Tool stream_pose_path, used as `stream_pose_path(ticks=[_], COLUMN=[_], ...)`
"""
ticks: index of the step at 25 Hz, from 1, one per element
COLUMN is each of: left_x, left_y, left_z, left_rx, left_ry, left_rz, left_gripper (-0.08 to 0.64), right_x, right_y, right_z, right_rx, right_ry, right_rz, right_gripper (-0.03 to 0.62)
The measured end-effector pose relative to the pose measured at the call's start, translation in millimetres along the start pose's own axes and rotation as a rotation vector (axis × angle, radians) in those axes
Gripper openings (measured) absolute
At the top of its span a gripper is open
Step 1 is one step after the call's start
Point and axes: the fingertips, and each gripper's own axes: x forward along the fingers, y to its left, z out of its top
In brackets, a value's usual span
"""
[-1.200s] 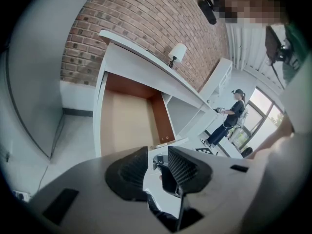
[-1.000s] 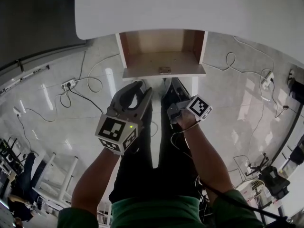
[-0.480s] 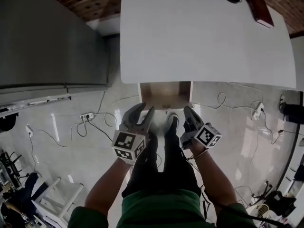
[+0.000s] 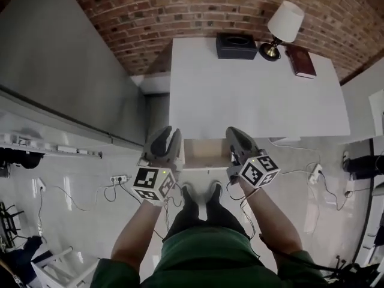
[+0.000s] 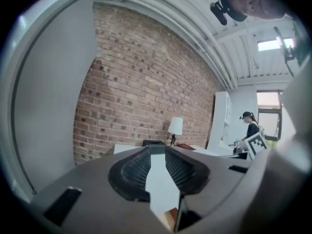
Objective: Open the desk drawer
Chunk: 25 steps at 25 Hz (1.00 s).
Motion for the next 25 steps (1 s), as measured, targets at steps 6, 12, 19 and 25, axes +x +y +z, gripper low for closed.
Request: stream_pose_path(ticks=[6,12,19,25], left_x=[-23.7,-30.5,-55.3,-70.8], left_y=[-8.1,-17.9,-24.4,-21.2], left_z=[81.7,130.8,182.5,191.2], left_rx=[0.108,0.184,0.270,0.333], left_ry=[-0.168,-0.229,-0.345,-0.367], left_rz=[0.047,0.033,-0.008,0.010], left_gripper=[0.086,0.058,0.019,0.011], right_x=[5.2,-3.5,-15.4,-17.0], right_y=[58.8,109.0,144.9,159.7], right_z=[77.0,138.9,188.3,196.4], right_rx=[-0.293,-0.569,-0.773,-0.814], right_ry=[-0.048,-0.153,-0.269,-0.300], right_rz=[-0.015,-0.039,-0.092,-0.104], right_gripper=[0.003,0.002,0.002,0.002])
